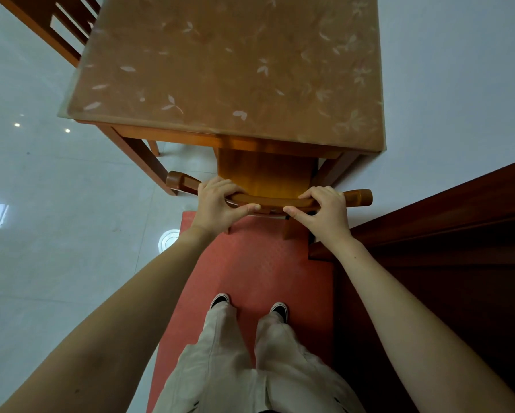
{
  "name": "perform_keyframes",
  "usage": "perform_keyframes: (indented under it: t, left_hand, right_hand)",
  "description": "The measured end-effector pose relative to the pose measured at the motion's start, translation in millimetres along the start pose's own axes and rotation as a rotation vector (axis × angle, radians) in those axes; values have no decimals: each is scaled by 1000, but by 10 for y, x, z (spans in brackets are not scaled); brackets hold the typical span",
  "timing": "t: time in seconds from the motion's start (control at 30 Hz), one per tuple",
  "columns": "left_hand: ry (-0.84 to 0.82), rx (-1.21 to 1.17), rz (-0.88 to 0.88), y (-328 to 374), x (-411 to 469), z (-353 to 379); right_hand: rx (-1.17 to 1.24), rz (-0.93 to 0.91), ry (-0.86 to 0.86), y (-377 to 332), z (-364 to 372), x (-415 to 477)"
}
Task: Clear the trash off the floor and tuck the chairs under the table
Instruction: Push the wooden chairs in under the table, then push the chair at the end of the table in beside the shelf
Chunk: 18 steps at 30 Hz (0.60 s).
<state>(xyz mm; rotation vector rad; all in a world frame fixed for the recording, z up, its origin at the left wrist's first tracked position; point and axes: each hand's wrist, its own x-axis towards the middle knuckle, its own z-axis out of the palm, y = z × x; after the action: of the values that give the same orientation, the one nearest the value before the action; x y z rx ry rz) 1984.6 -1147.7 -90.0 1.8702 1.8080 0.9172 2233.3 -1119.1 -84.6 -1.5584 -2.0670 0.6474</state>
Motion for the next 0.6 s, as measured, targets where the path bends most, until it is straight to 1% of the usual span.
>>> perform_keyframes:
  t: [0.17,0.27,0.33,0.43,0.53,0.6]
  left_hand:
    - [-66,54,-31,57,-11,-69]
    - [-123,119,-18,115,-15,-116]
    - [-122,111,-11,196,-25,-173]
    - [-87,81,21,367,-84,-314]
    - [-41,162,138,516,-212,-489]
    - [6,212,172,603,-342,-596]
  right_hand:
    - [-27,-8,-39,-68,-65,-9]
    - [-62,26,-80,-133,-118,-44]
    - [-94,26,-115,-195,-159,-79]
    - [-96,-39,-117,-307,-251,-151]
    - [-104,-167,-29,-472,-373,-243]
    - [-111,-261,31,-603,-439,-330]
